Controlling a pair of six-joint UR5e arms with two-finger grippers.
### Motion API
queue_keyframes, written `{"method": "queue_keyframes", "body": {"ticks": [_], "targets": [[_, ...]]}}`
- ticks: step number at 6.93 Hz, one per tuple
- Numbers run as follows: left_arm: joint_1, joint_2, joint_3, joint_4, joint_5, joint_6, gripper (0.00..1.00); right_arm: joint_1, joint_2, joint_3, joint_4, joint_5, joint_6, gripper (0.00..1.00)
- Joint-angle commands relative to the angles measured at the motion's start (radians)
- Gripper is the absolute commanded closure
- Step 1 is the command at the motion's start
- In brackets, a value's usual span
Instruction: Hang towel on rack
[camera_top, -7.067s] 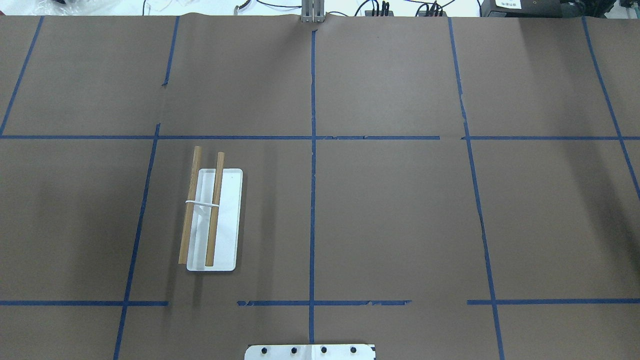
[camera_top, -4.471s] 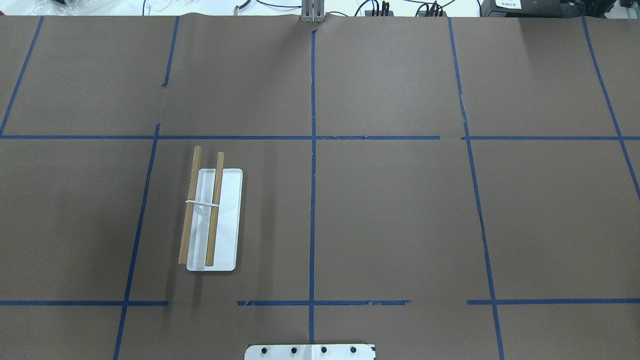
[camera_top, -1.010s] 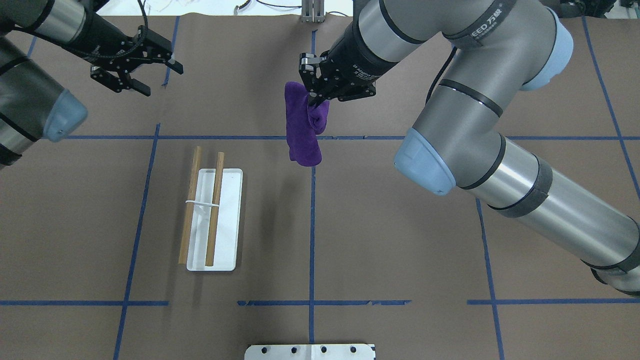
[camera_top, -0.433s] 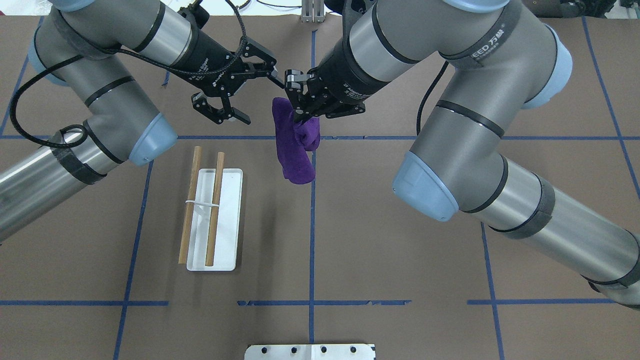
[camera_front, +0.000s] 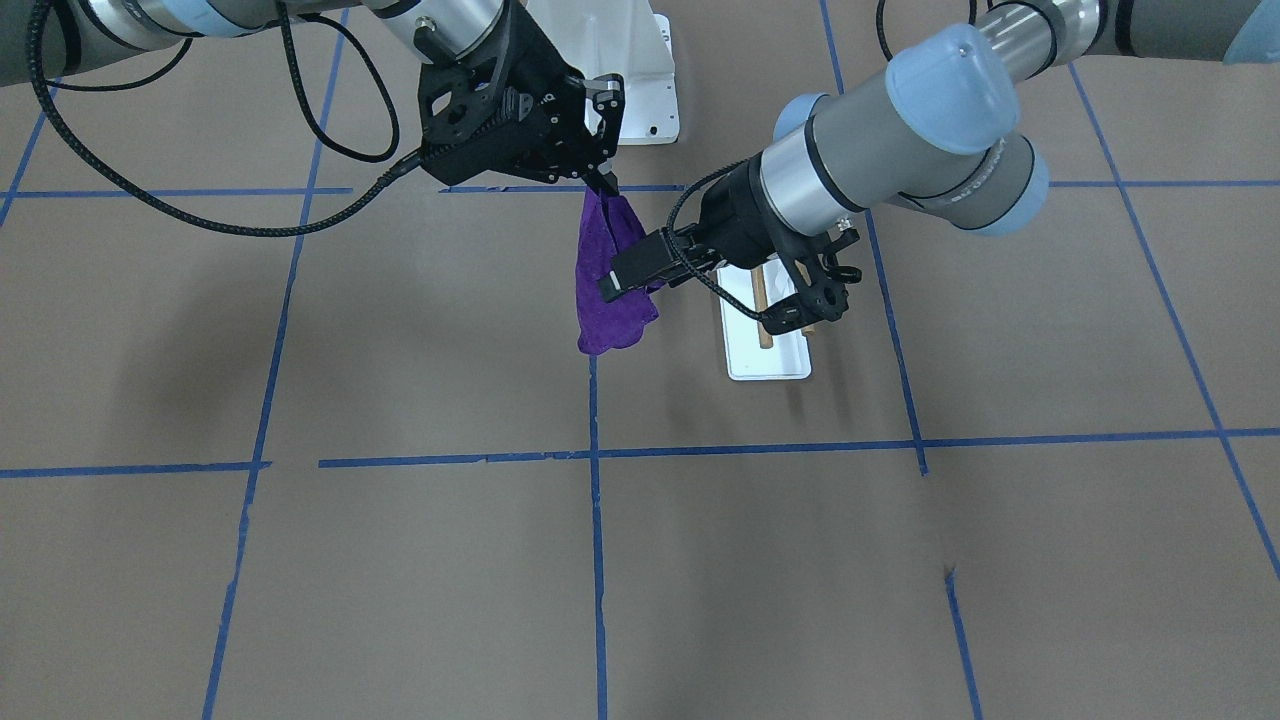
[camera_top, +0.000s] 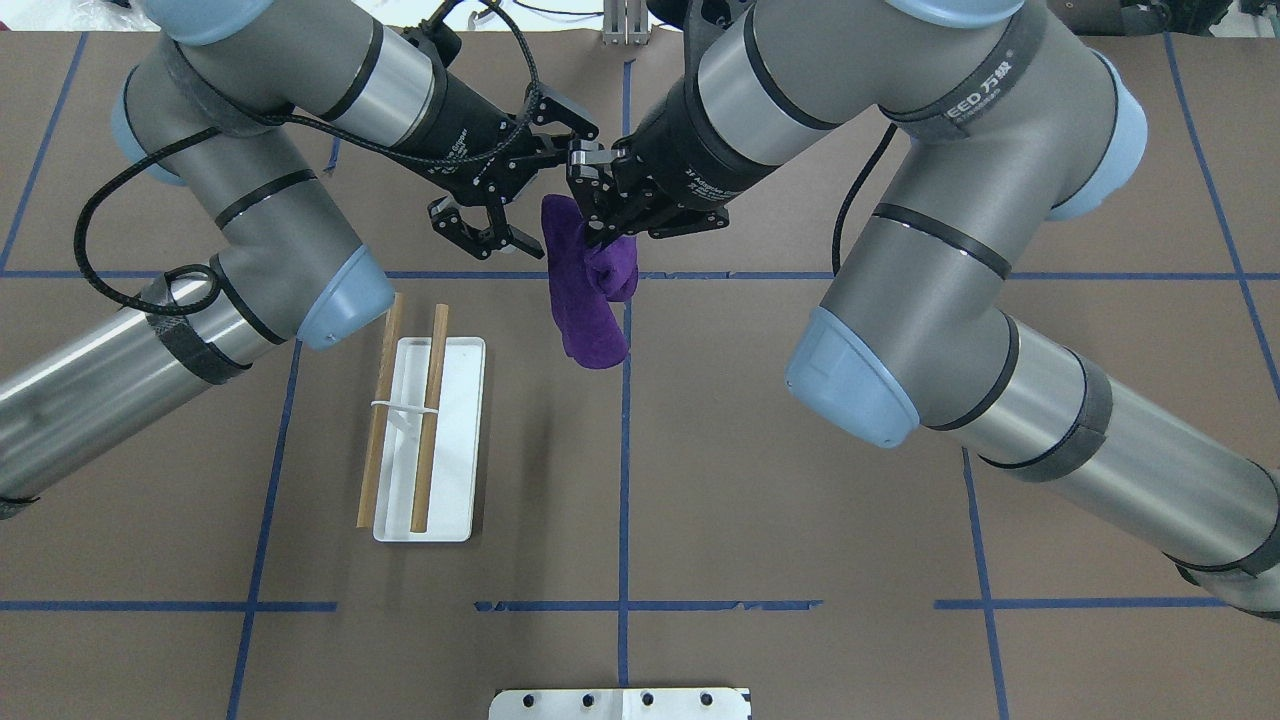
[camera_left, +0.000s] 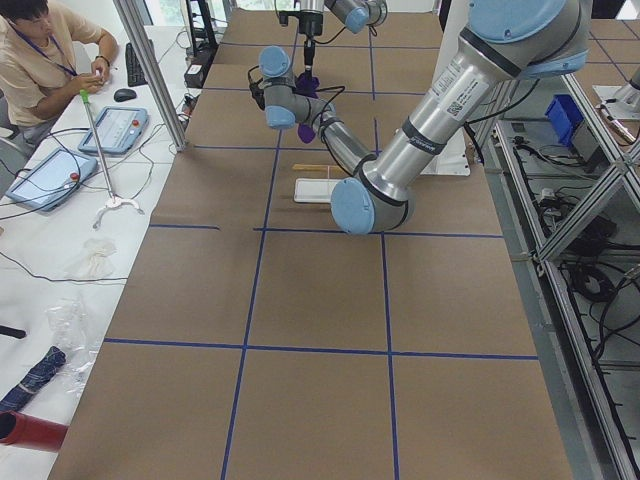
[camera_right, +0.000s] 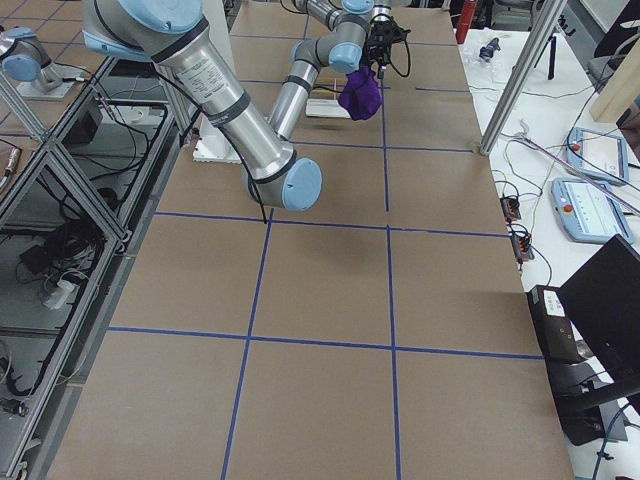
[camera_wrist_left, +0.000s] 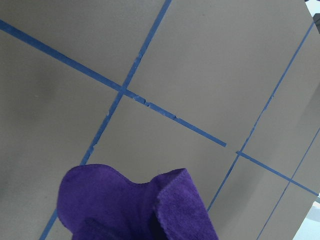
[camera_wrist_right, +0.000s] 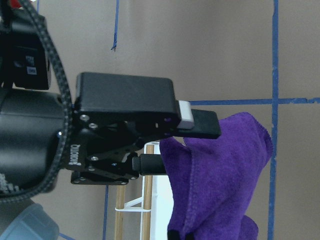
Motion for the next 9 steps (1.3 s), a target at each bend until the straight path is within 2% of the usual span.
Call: {"method": "queue_keyframes", "body": {"ticks": [1, 2, 5, 6, 7, 8, 9], "targets": [[0.014, -0.003, 0.004, -0.022, 0.025, -0.001, 0.07, 0.000, -0.014, 0.019, 0.000, 0.001, 0.000, 1.00], [0.014, -0.003, 0.004, -0.024, 0.038, 0.000, 0.15, 0.000, -0.037, 0.048, 0.000, 0.001, 0.000, 1.00], [0.018, -0.004, 0.022, -0.056, 0.066, 0.000, 0.17, -0.003, -0.042, 0.056, 0.000, 0.001, -0.001, 1.00], [0.030, -0.007, 0.022, -0.058, 0.066, -0.001, 0.38, -0.003, -0.042, 0.056, 0.000, 0.001, -0.001, 1.00], [0.030, -0.007, 0.022, -0.058, 0.066, -0.009, 0.83, -0.003, -0.043, 0.056, 0.000, 0.001, -0.001, 1.00], [0.030, -0.007, 0.019, -0.059, 0.066, -0.010, 1.00, -0.003, -0.042, 0.053, 0.001, 0.001, -0.003, 1.00], [0.030, -0.006, 0.018, -0.061, 0.066, -0.010, 1.00, -0.003, -0.045, 0.054, 0.002, 0.002, -0.006, 1.00]]}}
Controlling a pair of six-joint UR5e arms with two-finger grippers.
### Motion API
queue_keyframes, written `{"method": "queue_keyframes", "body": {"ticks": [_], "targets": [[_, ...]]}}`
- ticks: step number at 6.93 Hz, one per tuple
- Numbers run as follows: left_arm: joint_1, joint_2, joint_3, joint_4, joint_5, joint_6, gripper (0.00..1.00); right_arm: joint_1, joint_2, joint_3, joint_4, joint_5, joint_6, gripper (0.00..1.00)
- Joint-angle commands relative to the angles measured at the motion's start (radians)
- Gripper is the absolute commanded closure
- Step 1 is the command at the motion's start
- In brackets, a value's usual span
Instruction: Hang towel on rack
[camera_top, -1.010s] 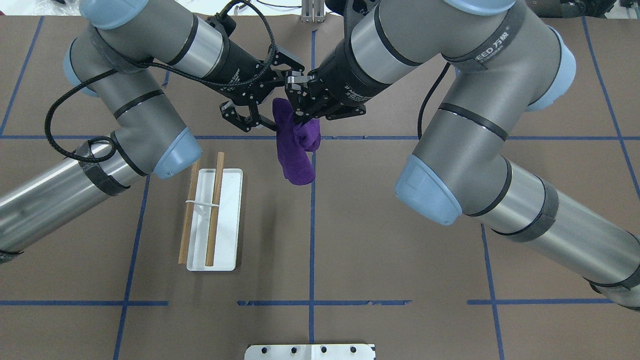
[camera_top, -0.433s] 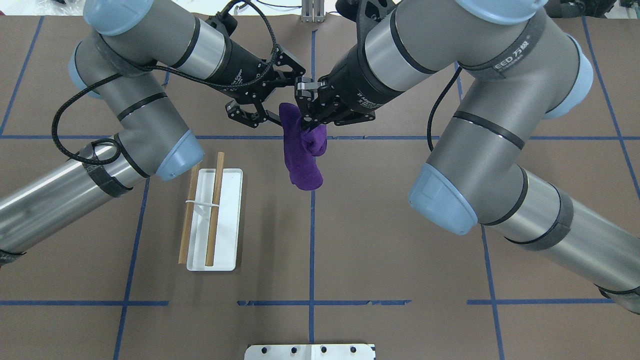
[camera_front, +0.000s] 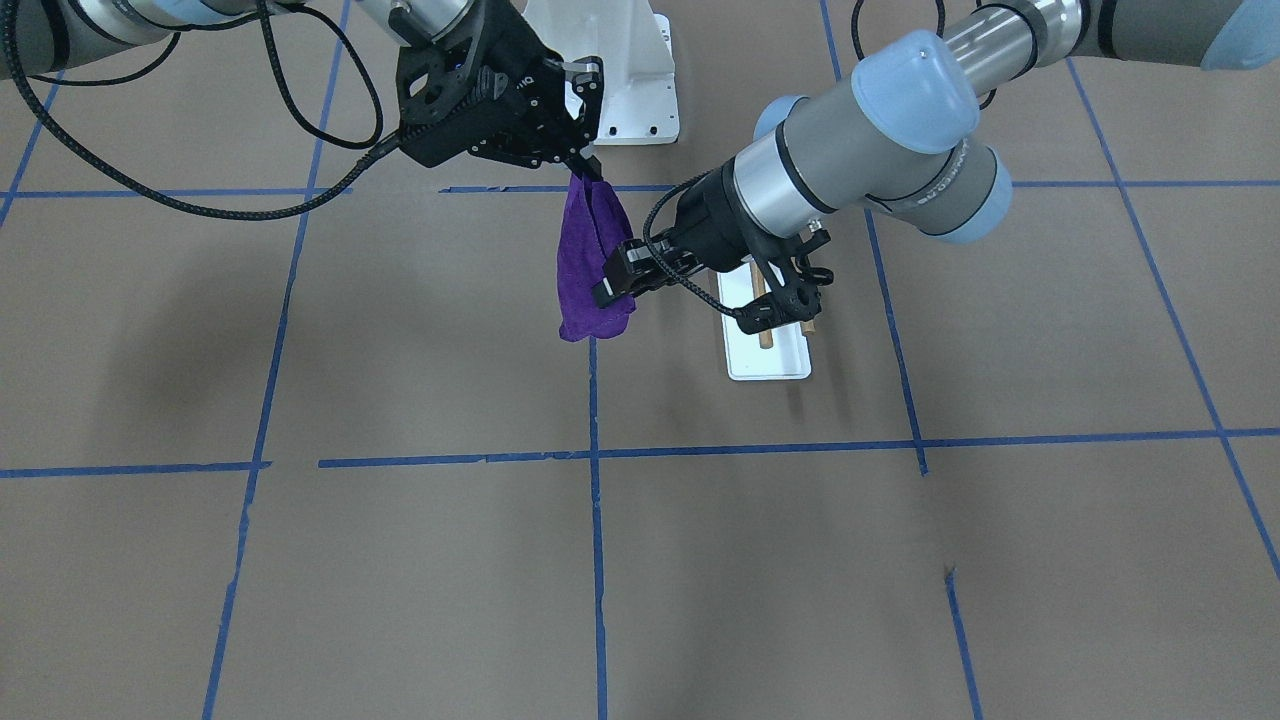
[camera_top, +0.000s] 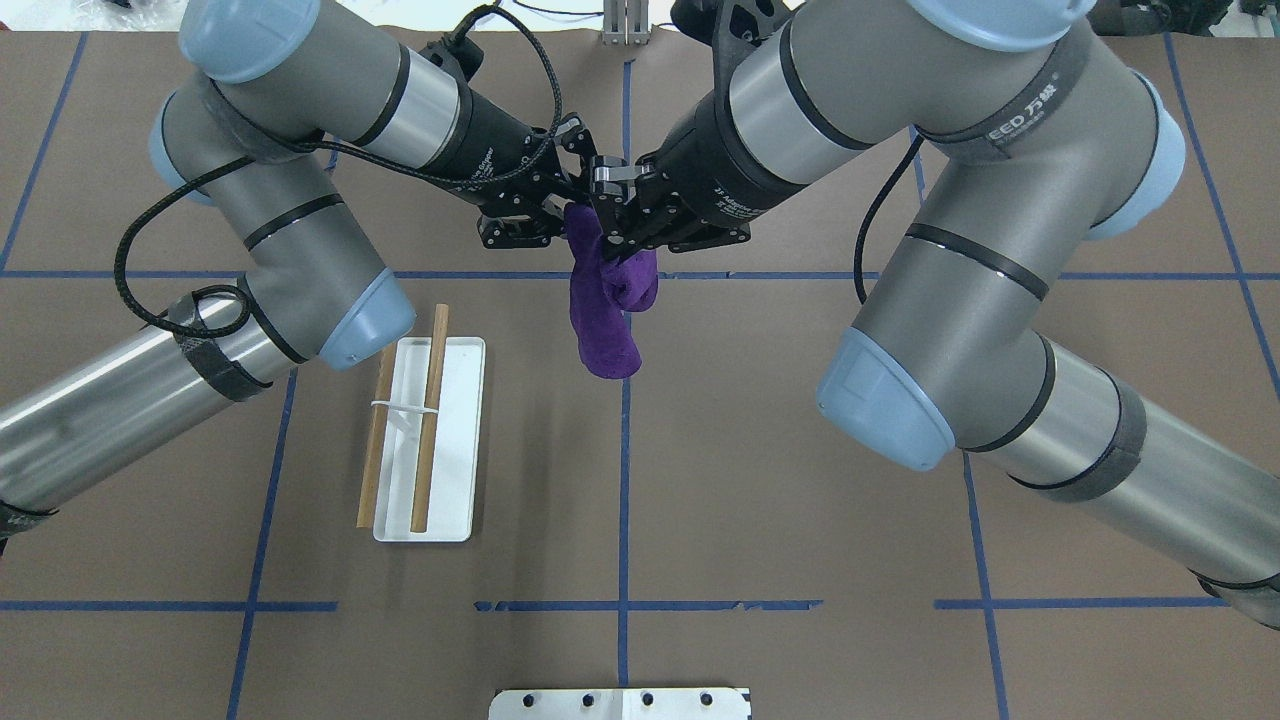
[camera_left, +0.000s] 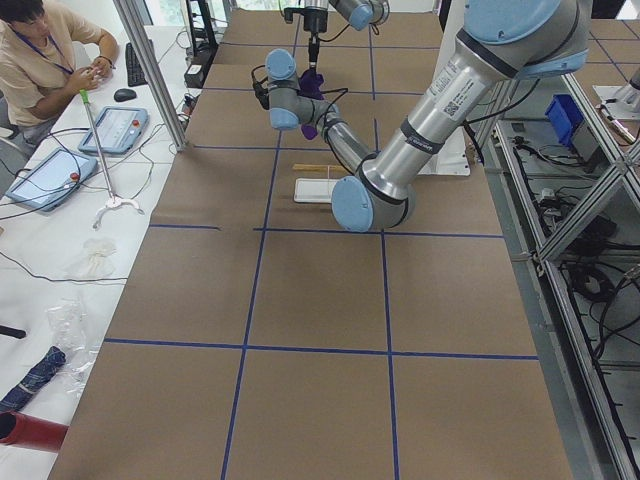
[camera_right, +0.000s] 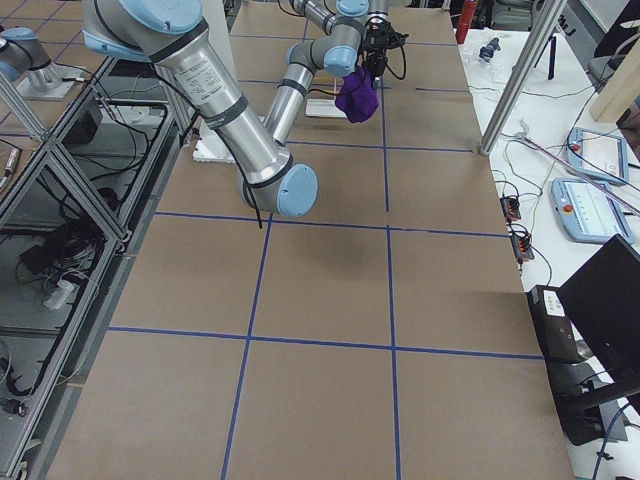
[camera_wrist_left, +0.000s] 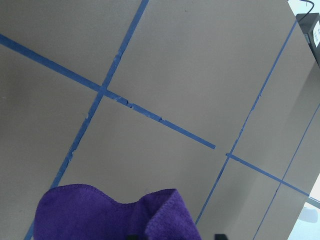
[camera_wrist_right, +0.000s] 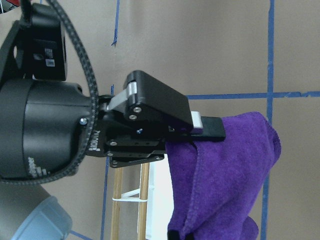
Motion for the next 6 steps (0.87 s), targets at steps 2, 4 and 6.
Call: {"method": "queue_keyframes", "body": {"ticks": [2, 4, 6], "targets": [[0.001, 0.006, -0.004, -0.020, 0.000, 0.003, 1.00, 0.001, -0.013, 0.011, 0.002, 0.001, -0.004, 1.00], [0.001, 0.004, -0.017, -0.037, -0.001, -0.001, 1.00, 0.003, -0.040, 0.029, 0.004, -0.031, 0.000, 0.00], [0.002, 0.053, -0.135, -0.037, -0.008, -0.003, 1.00, 0.017, -0.136, 0.093, 0.010, -0.025, -0.013, 0.00]]}}
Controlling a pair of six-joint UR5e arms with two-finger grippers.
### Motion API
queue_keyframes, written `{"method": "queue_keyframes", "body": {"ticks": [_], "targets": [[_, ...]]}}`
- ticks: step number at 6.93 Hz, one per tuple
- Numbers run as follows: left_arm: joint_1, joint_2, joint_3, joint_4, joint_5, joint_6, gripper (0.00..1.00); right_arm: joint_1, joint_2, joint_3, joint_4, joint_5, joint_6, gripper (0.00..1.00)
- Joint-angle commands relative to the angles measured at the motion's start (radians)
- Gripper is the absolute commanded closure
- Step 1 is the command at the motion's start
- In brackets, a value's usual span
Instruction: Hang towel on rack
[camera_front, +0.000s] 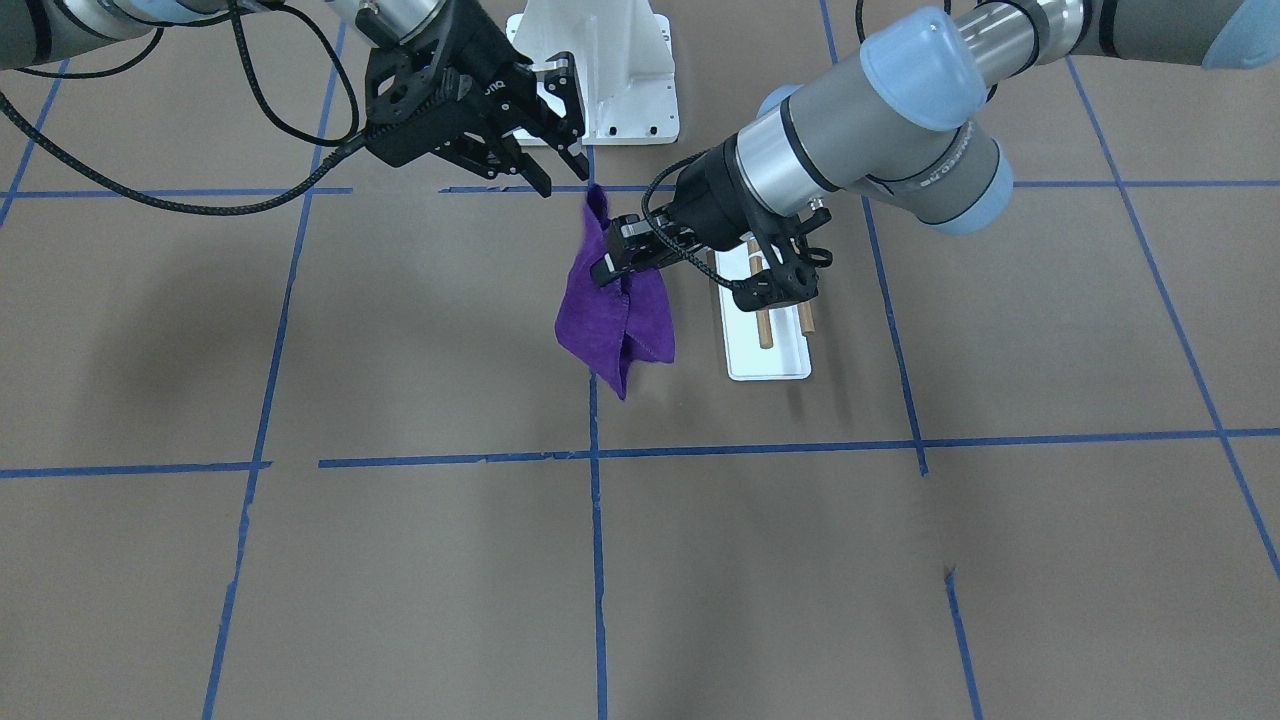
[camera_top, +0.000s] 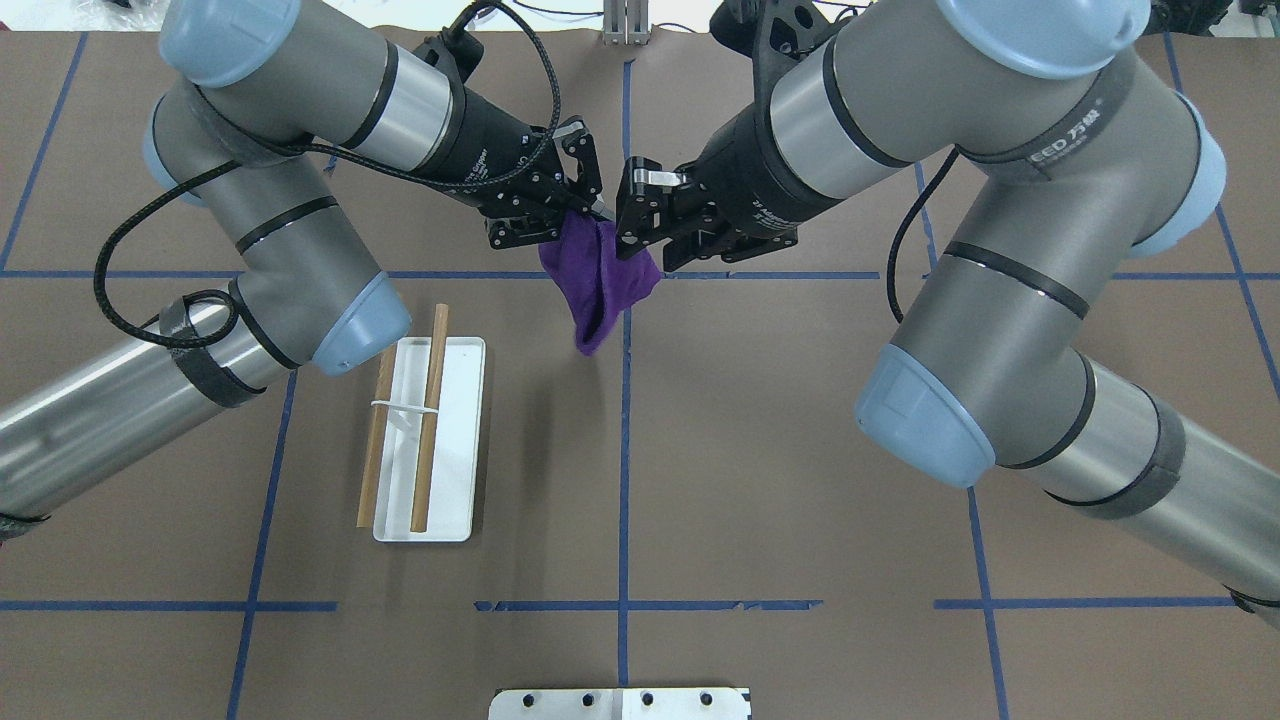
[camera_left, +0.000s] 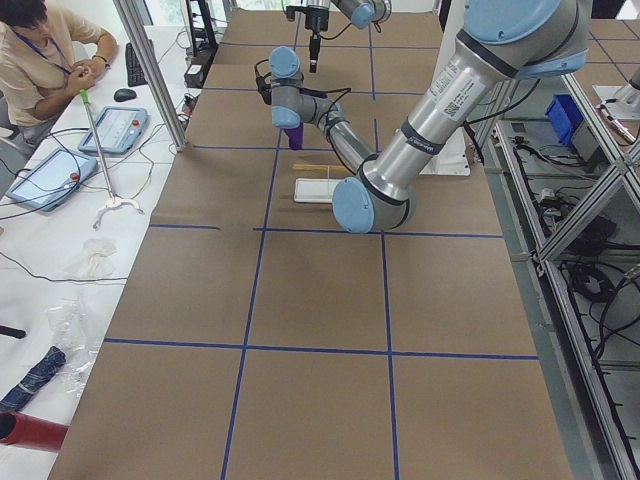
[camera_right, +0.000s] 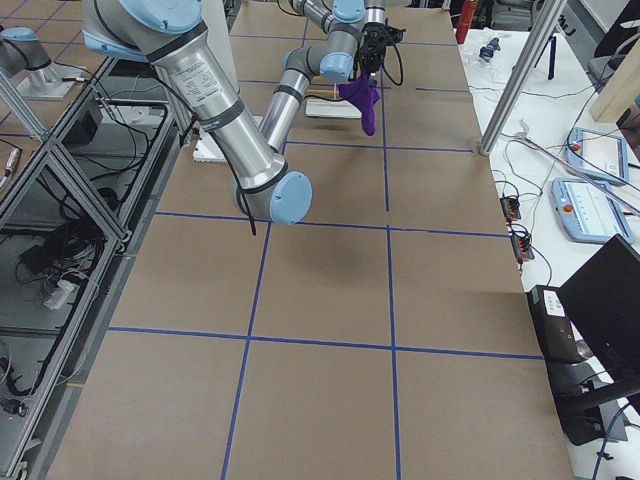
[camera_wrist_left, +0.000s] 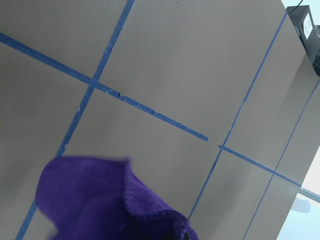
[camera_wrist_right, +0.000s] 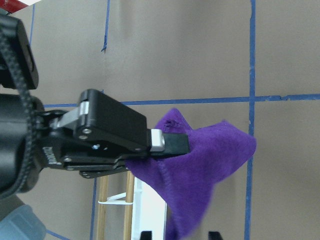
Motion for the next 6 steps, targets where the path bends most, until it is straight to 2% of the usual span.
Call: {"method": "queue_keyframes", "body": {"ticks": [1, 2, 4, 6], "targets": [[0.001, 0.165, -0.218, -0.001, -0.006, -0.001, 1.00, 0.034, -0.062, 0.033, 0.005, 0.004, -0.010, 0.00], [-0.003, 0.268, -0.312, -0.026, -0.006, 0.002, 1.00, 0.049, -0.075, 0.033, 0.007, 0.003, -0.011, 0.00], [-0.001, 0.372, -0.295, -0.178, -0.003, 0.001, 1.00, 0.057, -0.089, 0.031, 0.007, -0.003, -0.012, 0.00], [-0.003, 0.460, -0.274, -0.265, -0.006, 0.013, 1.00, 0.063, -0.099, 0.031, 0.007, -0.003, -0.012, 0.00]]}}
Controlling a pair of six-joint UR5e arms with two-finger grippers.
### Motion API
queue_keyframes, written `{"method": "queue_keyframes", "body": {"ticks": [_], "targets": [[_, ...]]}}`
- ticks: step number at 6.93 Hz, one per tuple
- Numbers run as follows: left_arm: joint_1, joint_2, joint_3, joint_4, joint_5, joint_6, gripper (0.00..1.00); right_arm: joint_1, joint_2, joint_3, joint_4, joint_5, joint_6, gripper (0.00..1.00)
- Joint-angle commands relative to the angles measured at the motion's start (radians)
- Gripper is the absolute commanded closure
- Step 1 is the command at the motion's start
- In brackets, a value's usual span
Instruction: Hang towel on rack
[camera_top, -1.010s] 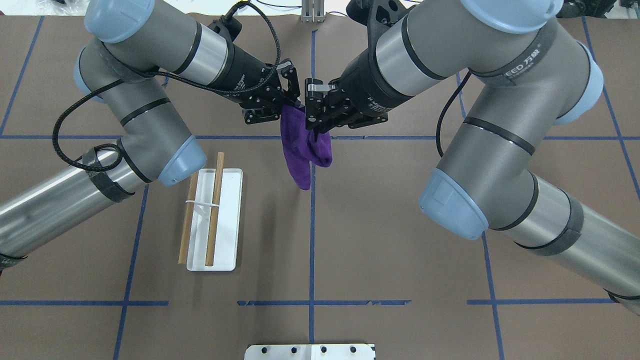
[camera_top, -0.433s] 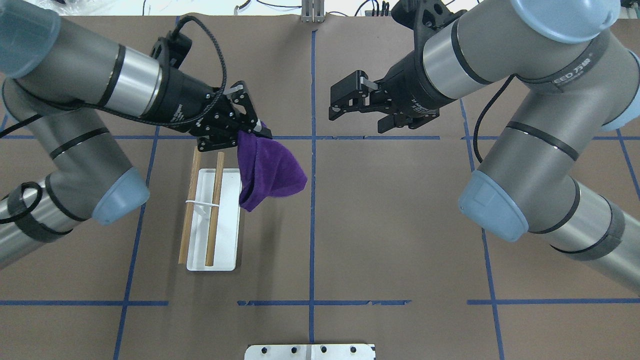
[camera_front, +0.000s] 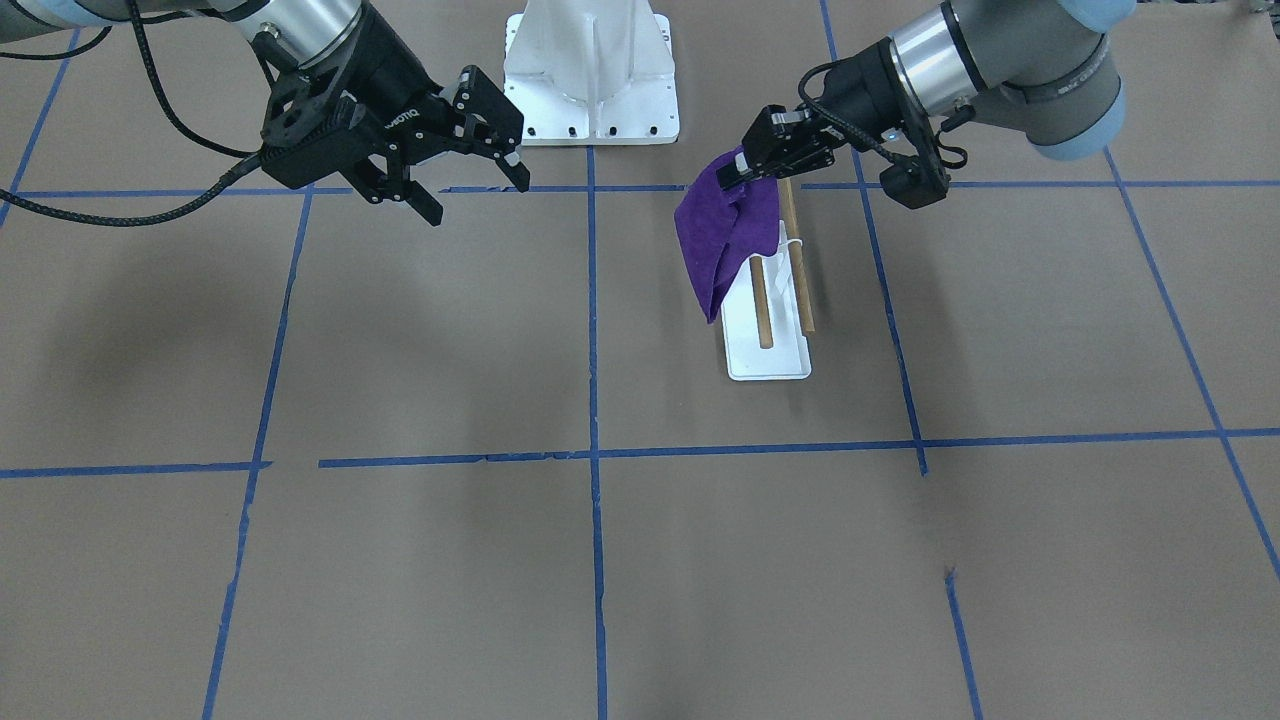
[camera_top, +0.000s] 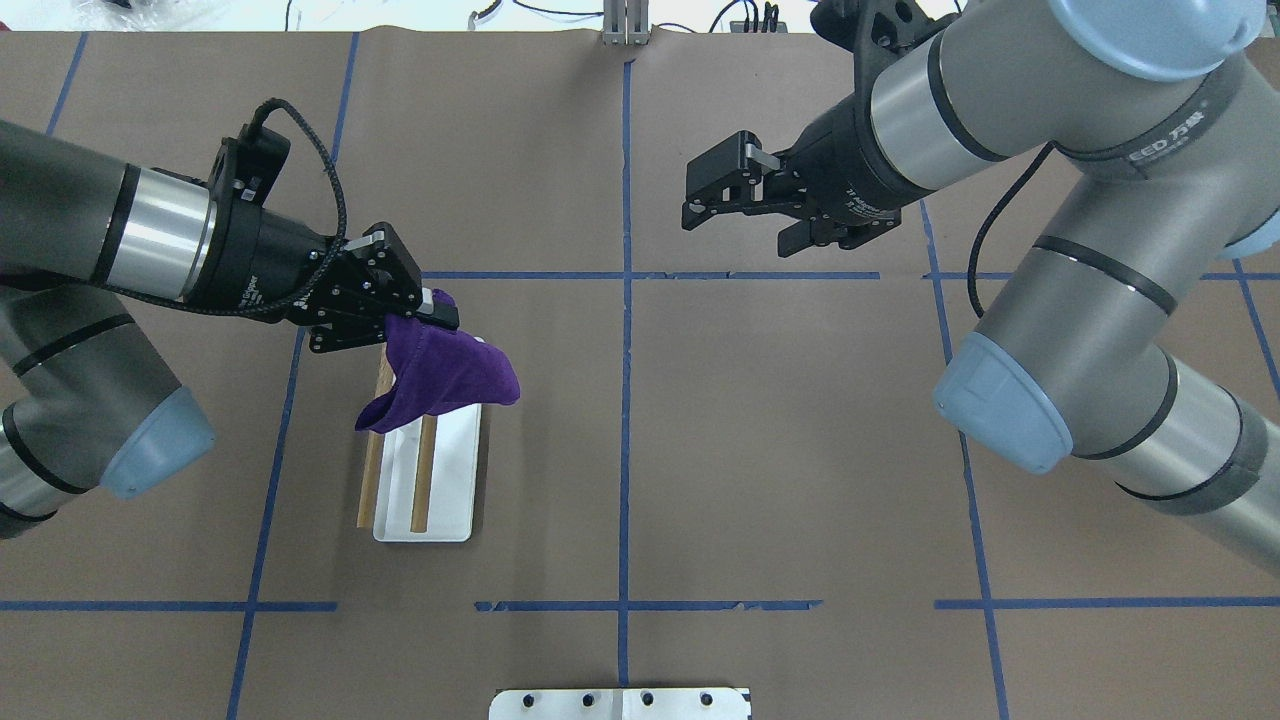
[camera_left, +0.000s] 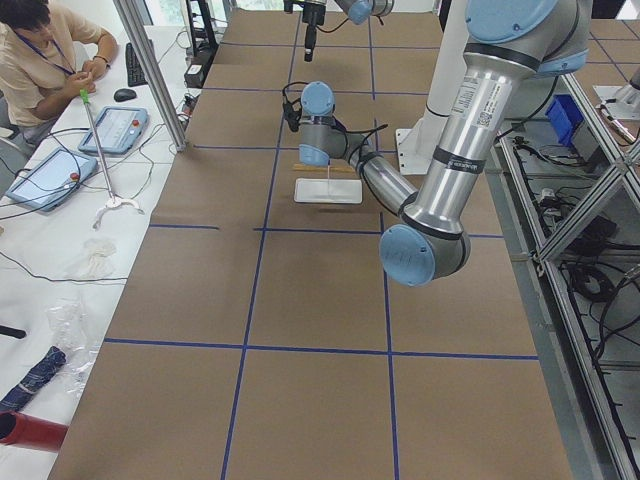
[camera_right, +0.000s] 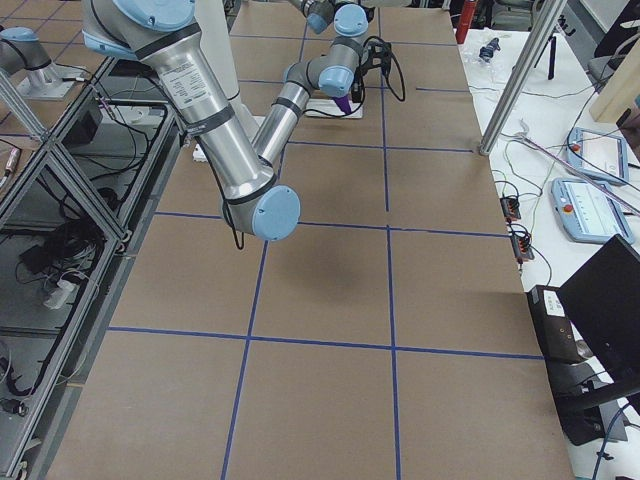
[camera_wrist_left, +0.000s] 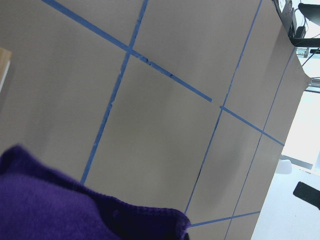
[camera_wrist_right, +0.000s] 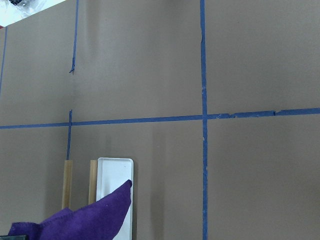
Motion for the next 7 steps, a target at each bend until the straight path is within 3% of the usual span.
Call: {"method": "queue_keyframes", "body": {"ticks": [1, 6, 7], "targets": [[-0.002, 0.115, 0.019, -0.121, -0.002, 0.010, 1.00, 0.014, -0.011, -0.002, 0.000, -0.001, 0.000, 0.00], [-0.020, 0.119, 0.147, -0.141, -0.025, 0.221, 1.00, 0.012, -0.019, 0.000, 0.002, -0.001, 0.002, 0.00], [-0.019, 0.119, 0.162, -0.140, -0.024, 0.255, 0.61, 0.012, -0.019, -0.002, 0.002, -0.001, 0.000, 0.00]]}}
